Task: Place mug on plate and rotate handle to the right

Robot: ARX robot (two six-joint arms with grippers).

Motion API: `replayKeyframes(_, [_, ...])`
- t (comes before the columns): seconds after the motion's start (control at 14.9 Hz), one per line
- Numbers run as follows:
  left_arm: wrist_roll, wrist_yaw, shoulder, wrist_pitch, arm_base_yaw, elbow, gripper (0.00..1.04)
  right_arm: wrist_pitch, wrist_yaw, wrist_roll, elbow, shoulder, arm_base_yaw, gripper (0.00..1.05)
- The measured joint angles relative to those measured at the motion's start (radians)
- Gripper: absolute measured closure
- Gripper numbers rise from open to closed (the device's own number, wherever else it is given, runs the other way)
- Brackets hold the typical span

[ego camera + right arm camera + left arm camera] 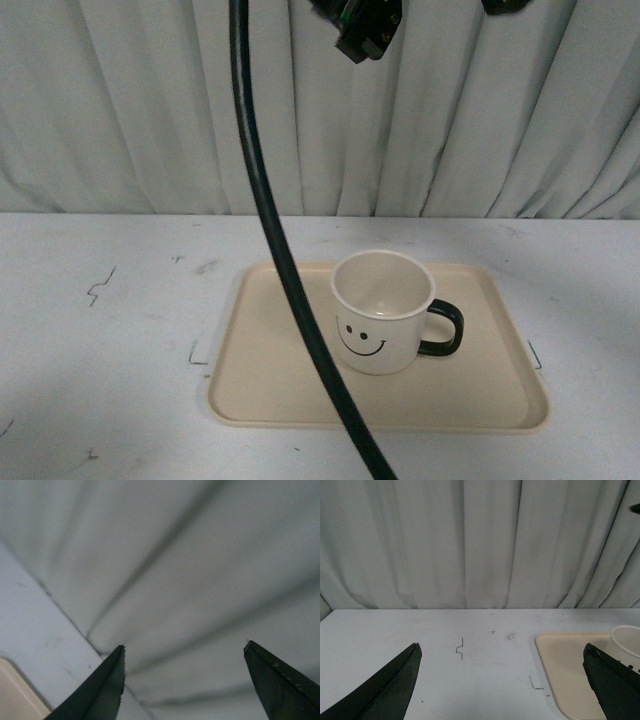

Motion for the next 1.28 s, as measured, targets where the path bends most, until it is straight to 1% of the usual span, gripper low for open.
replayKeyframes(0.07, [0.000,-0.001,0.000,0.000,0.000,0.000,0.07,0.350,0.288,0.376,-0.327,-0.092,-0.042,0.45])
replayKeyframes(0.13, [0.000,0.000,0.000,0.000,0.000,0.000,0.07,0.481,0.353,0.520,-0.463,-0.130,-0.086,0.54])
replayKeyframes(0.2, [0.000,0.000,0.000,0.000,0.000,0.000,0.07,0.584,0.360,0.621,-0.578,-0.179,-0.127,0.63])
replayKeyframes(0.27, [0.000,0.000,0.000,0.000,0.000,0.000,0.07,0.645,0.359,0.690,-0.656,-0.228,-0.153,0.70])
replayKeyframes(0.4, [0.000,0.000,0.000,0.000,0.000,0.000,0.07,0.745,0.313,0.774,-0.817,-0.370,-0.174,0.90])
replayKeyframes(0.47, [0.000,0.000,0.000,0.000,0.000,0.000,0.07,0.763,0.287,0.789,-0.878,-0.413,-0.175,0.99])
replayKeyframes(0.54, [0.000,-0.001,0.000,0.000,0.000,0.000,0.07,0.768,0.265,0.798,-0.937,-0.441,-0.188,1.02])
replayKeyframes(0.67, [0.000,0.000,0.000,0.000,0.000,0.000,0.07,0.766,0.246,0.808,-1.058,-0.490,-0.231,1.03])
replayKeyframes(0.87, [0.000,0.000,0.000,0.000,0.000,0.000,0.07,0.777,0.207,0.814,-1.166,-0.634,-0.273,1.03])
replayKeyframes(1.14, [0.000,0.000,0.000,0.000,0.000,0.000,0.07,0.715,0.162,0.815,-1.297,-0.802,-0.319,1.03])
replayKeyframes(1.21, [0.000,0.000,0.000,0.000,0.000,0.000,0.07,0.676,0.132,0.815,-1.332,-0.883,-0.336,1.03])
replayKeyframes(1.28, [0.000,0.000,0.000,0.000,0.000,0.000,0.07,0.739,0.078,0.815,-1.373,-0.887,-0.396,1.03])
